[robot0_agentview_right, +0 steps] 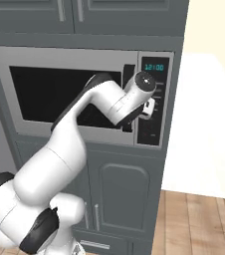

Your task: Pick the chicken drumstick from the counter and place it in the microwave. Then turn on the microwave.

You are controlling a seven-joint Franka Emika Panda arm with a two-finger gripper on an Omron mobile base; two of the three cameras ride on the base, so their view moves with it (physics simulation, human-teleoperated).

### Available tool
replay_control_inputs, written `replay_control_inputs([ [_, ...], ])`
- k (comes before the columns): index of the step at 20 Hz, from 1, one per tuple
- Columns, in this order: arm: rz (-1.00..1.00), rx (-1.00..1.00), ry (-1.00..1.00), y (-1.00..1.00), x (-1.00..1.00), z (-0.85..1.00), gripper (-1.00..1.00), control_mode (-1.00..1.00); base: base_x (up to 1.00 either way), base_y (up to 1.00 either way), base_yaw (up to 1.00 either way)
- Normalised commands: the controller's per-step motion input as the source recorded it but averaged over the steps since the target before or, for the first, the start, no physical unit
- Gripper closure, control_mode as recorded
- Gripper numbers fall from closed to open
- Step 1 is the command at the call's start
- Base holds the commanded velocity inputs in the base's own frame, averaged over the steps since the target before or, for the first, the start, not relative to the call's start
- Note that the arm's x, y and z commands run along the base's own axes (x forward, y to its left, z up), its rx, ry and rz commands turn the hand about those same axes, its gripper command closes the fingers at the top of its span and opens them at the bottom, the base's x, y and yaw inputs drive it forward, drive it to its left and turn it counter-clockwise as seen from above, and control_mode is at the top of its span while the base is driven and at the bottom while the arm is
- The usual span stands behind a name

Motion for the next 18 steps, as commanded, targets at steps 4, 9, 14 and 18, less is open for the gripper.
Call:
replay_control_inputs([
  [4, 0.00, 0.00, -0.03, 0.38, 0.00, 0.00, 1.00, -1.00, 0.00, 0.00, 0.00],
  [9, 0.00, -0.05, -0.17, 0.51, -0.13, 0.00, 1.00, -1.00, 0.00, 0.00, 0.00],
  [14, 0.00, -0.10, -0.26, 0.61, -0.47, 0.02, 1.00, -1.00, 0.00, 0.00, 0.00],
  [18, -0.03, -0.12, -0.23, 0.70, -0.79, 0.20, 1.00, -1.00, 0.00, 0.00, 0.00],
])
